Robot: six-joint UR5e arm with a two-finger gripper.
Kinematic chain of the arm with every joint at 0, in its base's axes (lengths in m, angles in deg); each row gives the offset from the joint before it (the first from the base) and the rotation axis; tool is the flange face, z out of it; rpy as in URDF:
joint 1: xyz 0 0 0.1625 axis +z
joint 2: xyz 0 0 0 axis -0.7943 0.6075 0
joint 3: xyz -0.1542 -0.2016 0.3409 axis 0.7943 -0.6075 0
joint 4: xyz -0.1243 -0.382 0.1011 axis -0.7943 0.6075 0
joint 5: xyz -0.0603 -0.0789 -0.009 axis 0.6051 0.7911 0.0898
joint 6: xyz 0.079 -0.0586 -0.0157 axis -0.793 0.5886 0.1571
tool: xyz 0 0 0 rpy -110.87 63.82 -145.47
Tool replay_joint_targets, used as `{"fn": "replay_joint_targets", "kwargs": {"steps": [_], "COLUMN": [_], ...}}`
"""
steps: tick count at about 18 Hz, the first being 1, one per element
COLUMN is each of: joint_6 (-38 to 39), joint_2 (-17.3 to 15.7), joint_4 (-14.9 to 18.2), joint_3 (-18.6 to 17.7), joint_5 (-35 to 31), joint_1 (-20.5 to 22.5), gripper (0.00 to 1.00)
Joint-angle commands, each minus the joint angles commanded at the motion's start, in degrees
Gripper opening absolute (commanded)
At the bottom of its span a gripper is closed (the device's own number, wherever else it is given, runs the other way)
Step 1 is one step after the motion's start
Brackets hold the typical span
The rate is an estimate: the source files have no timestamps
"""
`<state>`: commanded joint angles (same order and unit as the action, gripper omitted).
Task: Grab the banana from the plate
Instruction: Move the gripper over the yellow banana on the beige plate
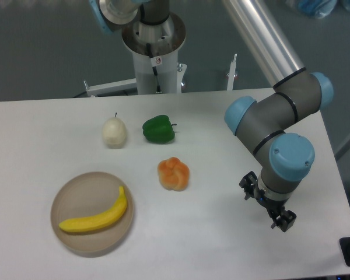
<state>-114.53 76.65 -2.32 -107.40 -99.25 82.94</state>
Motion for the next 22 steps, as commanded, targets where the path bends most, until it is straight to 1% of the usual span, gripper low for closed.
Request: {"fn": "replay_joint_targets", "kwargs": {"steps": [4, 8, 11, 14, 16, 20, 22], "joint_6": [-0.1, 0.6, 1.2, 7.3, 10.2, 19.3, 22.9], "joint_2": [-0.1, -0.6, -1.3, -3.0, -3.4, -6.1, -6.2], "joint_4": [-0.1, 0.1, 0.1, -0.3, -1.8, -8.4, -8.7], "joint_3": [-0.4, -0.3, -0.9, -3.4, -4.6, -10.0, -10.3], "joint_5": [0.0, 0.4, 4.3, 5.5, 5.5, 5.4, 5.2], "joint_1": [-0.1, -2.1, -4.0, -7.5, -10.5, -18.5, -22.1], "gripper": [1.00, 1.00, 1.00, 1.00, 1.00, 1.00, 1.00]}}
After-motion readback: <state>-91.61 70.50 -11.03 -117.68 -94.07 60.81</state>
